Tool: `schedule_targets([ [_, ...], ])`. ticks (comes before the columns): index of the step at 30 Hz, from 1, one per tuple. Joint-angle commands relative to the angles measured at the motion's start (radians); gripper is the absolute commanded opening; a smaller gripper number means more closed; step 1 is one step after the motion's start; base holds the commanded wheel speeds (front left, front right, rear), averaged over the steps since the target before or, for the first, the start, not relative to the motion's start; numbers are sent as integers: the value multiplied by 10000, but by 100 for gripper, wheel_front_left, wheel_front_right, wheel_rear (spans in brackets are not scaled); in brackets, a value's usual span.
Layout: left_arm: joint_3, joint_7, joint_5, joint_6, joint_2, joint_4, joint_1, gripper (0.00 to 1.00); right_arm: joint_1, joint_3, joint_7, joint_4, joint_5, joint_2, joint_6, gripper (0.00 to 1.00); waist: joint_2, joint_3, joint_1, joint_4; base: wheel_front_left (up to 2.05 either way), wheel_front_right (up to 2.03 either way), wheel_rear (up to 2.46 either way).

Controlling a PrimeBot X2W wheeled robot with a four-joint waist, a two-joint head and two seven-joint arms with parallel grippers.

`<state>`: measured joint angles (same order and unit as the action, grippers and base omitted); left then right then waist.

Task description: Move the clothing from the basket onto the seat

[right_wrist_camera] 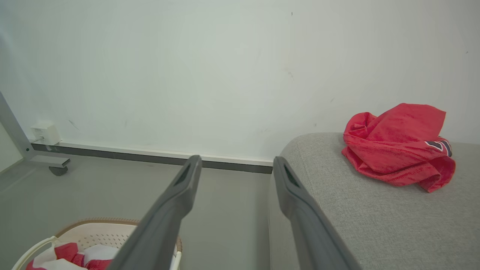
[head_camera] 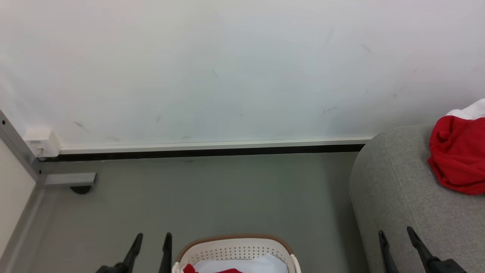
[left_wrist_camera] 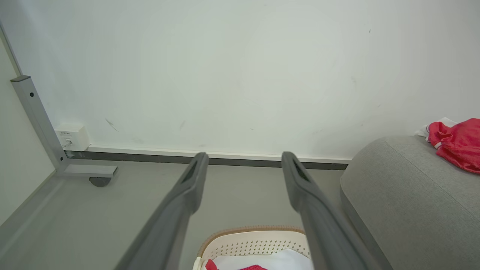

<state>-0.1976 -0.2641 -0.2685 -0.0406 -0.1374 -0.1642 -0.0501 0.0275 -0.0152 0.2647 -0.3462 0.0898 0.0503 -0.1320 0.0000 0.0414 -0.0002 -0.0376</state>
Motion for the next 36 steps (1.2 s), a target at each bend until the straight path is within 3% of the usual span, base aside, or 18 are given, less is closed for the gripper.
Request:
schedule_targets([
  [1,145,-3,161,114,68,-66,-111,100,-173,-25,-7,-15,103,8,25,100,0,10,2,32,0,0,0],
  [18,1056,-4,879,976,685,-444,-125,100,-169,-59,-7,-83,264,4,25,100,0,-24,2,190,0,0,0],
  [36,1280,-4,1221,1258,827,-705,135,100,169,-266,-7,57,475,5,25,100,0,-291,2,521,0,0,0],
])
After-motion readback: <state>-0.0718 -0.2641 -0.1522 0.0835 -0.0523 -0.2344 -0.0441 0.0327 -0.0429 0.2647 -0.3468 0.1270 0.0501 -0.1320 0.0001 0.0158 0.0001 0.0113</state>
